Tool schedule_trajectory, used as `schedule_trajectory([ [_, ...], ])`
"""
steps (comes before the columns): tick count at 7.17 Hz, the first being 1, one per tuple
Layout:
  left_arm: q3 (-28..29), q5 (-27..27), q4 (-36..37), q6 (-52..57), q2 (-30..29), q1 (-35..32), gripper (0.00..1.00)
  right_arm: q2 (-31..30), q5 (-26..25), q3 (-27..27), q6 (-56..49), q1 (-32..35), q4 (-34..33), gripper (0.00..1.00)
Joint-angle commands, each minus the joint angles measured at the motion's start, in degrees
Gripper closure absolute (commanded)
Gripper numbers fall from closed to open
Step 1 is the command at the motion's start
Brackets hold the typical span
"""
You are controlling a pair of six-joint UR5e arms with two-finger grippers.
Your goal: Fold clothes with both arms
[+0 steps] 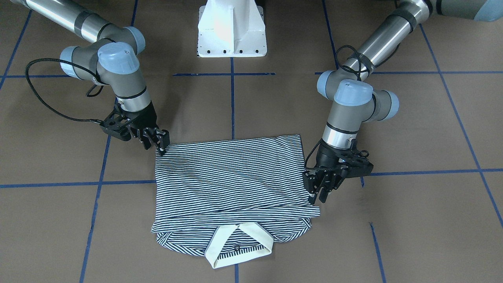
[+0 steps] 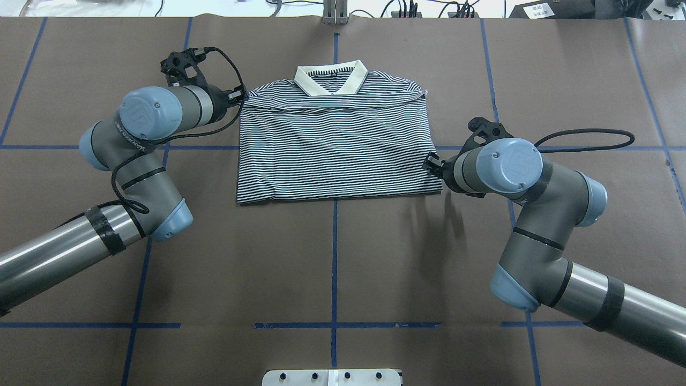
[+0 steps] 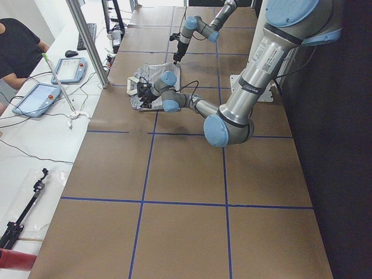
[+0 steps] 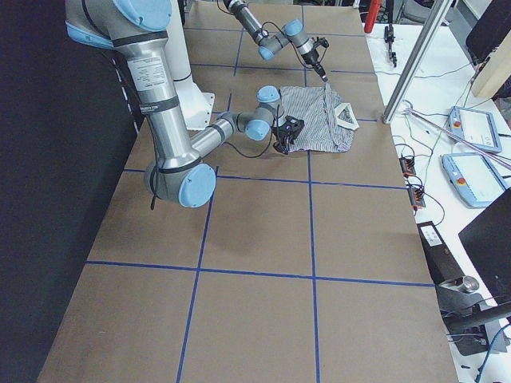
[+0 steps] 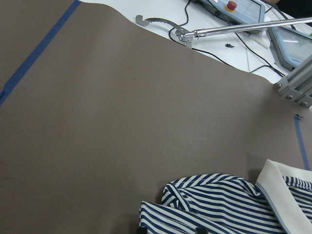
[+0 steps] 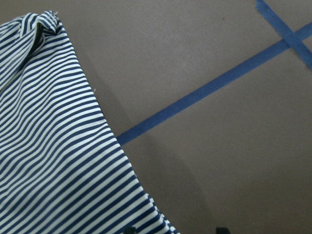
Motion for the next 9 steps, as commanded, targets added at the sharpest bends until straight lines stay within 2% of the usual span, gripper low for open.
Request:
schedule_trajectory([
  [1,0.06,0.0,0.0,0.07,0.15,0.0,0.56,0.36,-0.1,-0.61,0.03,-0.48,-0.06,0.44],
  [2,-0.02,0.0,0.0,0.07,0.24,-0.09,0.56,0.45,-0.01,-0.96,0.04,-0.48,0.03,0.55],
  [3,-0.02,0.0,0.0,0.07,0.5,-0.09,0.57,0.45,-0.01,-0.97,0.04,-0.57,0.03,0.7],
  [4,-0.11,0.0,-0.09,0.07,0.5,-0.09,0.57,0.45,-0.01,-0.97,-0.05,-0.66,0.21,1.0],
  [6,-0.11,0.0,-0.09,0.07,0.5,-0.09,0.57,-0.33,-0.01,-0.27,-0.05,-0.57,0.38,1.0],
  [7,-0.37,0.0,0.0,0.07,0.5,-0.09,0.57,-2.25,0.16,2.96,0.47,-0.57,0.12,1.0],
  [8,-0.46,0.0,0.0,0.07,0.5,-0.09,0.57,-7.49,0.25,9.69,1.52,-2.31,-0.05,1.0],
  [9,-0.72,0.0,0.0,-0.02,0.41,0.0,0.57,-15.47,-0.27,16.98,1.96,-5.9,-0.06,1.0],
])
